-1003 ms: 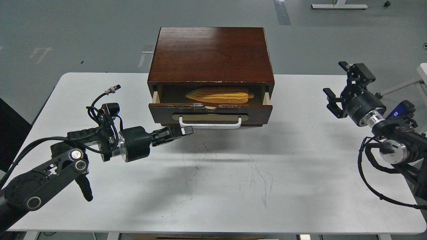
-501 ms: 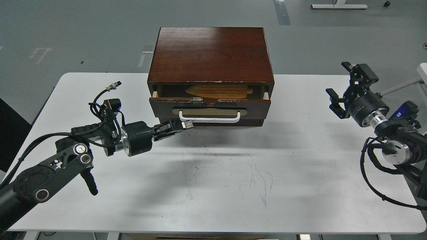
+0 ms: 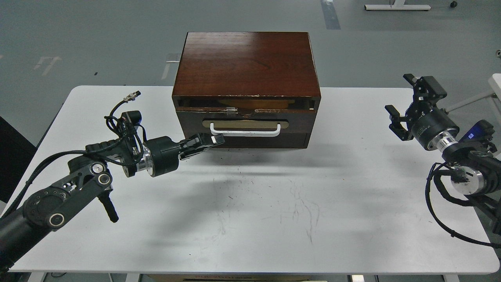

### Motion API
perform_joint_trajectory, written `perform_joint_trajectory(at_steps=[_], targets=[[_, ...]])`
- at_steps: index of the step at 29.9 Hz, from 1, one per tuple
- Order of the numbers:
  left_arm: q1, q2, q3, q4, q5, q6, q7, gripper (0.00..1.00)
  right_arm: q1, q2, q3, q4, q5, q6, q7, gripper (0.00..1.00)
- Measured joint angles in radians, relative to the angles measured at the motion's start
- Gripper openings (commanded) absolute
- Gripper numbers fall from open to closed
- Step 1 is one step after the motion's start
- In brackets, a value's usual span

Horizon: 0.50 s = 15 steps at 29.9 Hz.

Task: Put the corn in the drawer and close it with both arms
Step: 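Push the drawer front with the left gripper into the box, then hold the left gripper against the closed drawer front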

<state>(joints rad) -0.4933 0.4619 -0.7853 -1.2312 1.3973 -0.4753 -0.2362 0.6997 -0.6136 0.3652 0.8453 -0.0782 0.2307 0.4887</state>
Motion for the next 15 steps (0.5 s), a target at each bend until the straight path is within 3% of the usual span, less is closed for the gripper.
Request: perform_joint_trajectory(at_steps=[15], targets=[[-0.027,-0.025,-0.001,0.060,-0.003,0.077,0.001,0.00,-0.013,-0.005,0.003,0.002,0.000,-0.001,0.000,1.00]])
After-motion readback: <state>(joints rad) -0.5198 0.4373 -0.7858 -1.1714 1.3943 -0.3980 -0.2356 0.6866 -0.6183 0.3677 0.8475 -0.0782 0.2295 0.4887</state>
